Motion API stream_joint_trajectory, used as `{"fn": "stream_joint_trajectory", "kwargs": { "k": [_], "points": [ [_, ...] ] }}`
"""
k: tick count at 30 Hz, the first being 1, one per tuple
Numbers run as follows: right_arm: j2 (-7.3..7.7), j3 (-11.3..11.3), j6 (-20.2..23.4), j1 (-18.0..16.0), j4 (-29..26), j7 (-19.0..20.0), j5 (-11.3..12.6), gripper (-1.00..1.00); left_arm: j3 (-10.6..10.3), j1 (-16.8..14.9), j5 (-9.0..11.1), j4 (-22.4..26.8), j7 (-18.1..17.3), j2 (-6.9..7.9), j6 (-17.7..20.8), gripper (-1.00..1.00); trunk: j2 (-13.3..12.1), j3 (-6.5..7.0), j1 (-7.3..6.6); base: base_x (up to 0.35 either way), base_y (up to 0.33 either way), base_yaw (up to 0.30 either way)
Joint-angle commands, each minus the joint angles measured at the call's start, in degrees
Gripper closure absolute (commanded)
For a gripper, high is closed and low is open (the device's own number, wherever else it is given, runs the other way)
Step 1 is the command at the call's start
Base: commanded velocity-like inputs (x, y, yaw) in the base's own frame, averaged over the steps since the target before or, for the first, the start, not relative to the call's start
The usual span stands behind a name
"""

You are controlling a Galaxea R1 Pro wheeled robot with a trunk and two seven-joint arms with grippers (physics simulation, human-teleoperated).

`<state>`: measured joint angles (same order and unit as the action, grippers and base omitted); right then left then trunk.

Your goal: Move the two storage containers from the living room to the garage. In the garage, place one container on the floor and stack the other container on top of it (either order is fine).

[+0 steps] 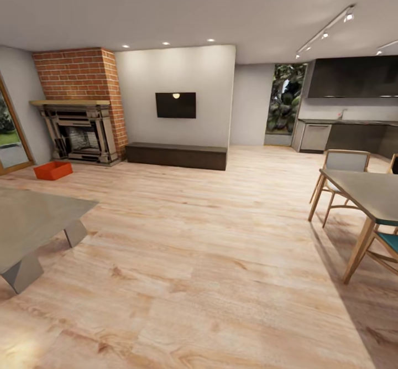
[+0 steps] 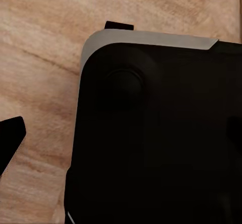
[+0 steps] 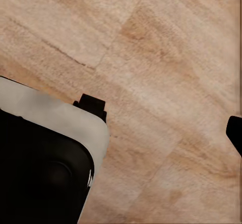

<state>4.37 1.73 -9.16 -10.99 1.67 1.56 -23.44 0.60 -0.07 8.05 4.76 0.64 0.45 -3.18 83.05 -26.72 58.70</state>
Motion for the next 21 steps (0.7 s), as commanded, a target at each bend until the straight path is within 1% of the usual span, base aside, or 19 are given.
{"fn": "stream_joint_trajectory", "kwargs": {
  "k": [1, 21],
  "points": [
    [0.02, 0.20, -0.33, -0.08, 0.18, 0.11, -0.20, -1.00, 0.02, -0.01, 0.38, 0.04, 0.04, -0.01, -0.10, -1.00, 0.02, -0.05, 0.03, 0.324, 0.000, 0.000],
    [0.02, 0.20, -0.33, -0.08, 0.18, 0.11, -0.20, -1.00, 0.04, -0.02, 0.40, 0.02, -0.01, -0.01, -0.09, -1.00, 0.02, -0.05, 0.03, 0.324, 0.000, 0.000]
  ]
}}
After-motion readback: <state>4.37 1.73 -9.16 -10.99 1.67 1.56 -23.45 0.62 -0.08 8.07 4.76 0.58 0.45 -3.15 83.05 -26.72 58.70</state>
